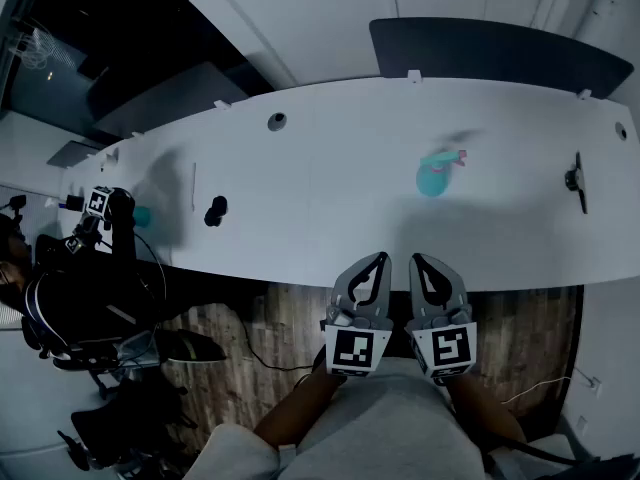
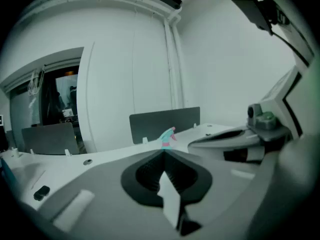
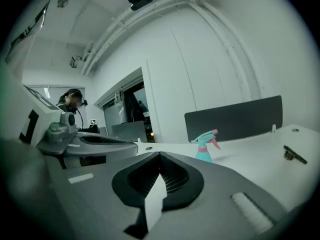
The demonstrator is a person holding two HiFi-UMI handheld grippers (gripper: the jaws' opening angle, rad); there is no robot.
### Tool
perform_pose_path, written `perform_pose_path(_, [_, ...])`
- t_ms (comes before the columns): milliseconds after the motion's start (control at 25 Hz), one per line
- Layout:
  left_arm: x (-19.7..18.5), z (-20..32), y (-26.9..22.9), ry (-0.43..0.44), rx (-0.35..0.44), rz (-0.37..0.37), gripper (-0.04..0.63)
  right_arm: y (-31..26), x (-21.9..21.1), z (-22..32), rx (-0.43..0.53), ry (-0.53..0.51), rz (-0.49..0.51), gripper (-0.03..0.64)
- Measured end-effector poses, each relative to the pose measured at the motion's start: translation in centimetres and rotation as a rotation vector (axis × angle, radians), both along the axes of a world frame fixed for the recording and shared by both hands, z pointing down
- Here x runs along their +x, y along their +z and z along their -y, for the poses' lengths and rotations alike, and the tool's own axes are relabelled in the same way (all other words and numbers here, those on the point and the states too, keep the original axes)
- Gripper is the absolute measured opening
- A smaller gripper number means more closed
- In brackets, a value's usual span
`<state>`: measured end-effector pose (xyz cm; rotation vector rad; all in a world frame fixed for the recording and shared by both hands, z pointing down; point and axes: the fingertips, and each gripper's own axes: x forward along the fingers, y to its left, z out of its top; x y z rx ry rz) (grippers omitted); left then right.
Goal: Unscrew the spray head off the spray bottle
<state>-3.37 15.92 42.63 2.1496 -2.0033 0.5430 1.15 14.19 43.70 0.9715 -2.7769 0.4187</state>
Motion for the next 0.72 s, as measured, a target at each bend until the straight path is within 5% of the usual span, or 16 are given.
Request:
perform_pose_path(440, [0.3, 8.0, 2.2, 0.111, -0.057, 0.024, 0.002, 3.7, 2.6, 7.1, -0.071, 0.143, -0.033, 0.000])
perform_pose_path(720, [0.0, 11.9, 3.4, 0.310, -0.068, 0.032, 0.002, 4.7, 0.8, 10.2, -0.075, 0.255, -0.107, 0.000])
